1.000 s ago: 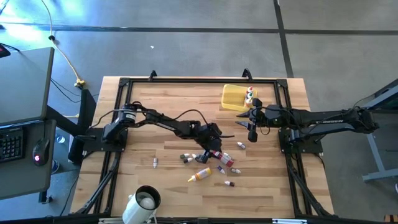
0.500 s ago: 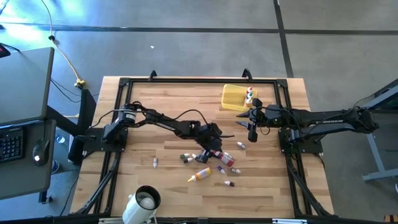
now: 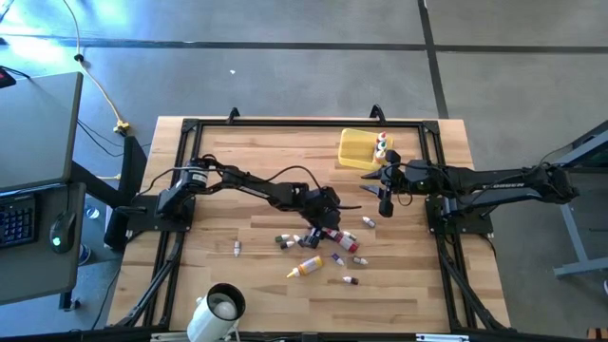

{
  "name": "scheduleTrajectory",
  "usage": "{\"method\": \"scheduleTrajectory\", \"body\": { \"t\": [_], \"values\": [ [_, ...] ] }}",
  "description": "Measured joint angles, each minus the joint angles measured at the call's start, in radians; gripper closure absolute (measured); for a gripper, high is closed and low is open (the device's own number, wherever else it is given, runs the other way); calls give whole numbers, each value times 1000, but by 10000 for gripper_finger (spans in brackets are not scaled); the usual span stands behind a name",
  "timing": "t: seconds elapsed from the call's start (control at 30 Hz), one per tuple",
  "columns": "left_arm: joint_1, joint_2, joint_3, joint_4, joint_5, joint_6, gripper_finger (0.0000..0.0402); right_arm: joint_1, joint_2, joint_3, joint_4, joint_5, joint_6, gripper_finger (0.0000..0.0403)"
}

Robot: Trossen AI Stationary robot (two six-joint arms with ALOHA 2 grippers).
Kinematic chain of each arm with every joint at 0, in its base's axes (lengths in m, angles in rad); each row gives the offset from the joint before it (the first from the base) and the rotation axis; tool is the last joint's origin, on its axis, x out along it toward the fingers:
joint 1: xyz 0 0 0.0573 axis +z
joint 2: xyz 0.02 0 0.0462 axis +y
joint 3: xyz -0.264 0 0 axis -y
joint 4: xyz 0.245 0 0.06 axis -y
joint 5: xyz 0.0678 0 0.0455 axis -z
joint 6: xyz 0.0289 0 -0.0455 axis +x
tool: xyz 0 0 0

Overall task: Pick & Place food coloring
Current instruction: Put the big red food coloring bottle into the yellow bin

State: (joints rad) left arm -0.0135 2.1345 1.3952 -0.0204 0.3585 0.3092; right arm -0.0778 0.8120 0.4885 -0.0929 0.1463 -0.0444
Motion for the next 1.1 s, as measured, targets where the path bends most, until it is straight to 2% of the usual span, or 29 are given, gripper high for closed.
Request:
{"method": "scheduleTrajectory", "body": {
  "t": [0.73,1.1],
  "values": [
    [0,6,2,25,-10,35,240,0,0,0,0,0,0,276],
    [0,6,3,38,-15,61,327,0,0,0,0,0,2,276]
  ]
}}
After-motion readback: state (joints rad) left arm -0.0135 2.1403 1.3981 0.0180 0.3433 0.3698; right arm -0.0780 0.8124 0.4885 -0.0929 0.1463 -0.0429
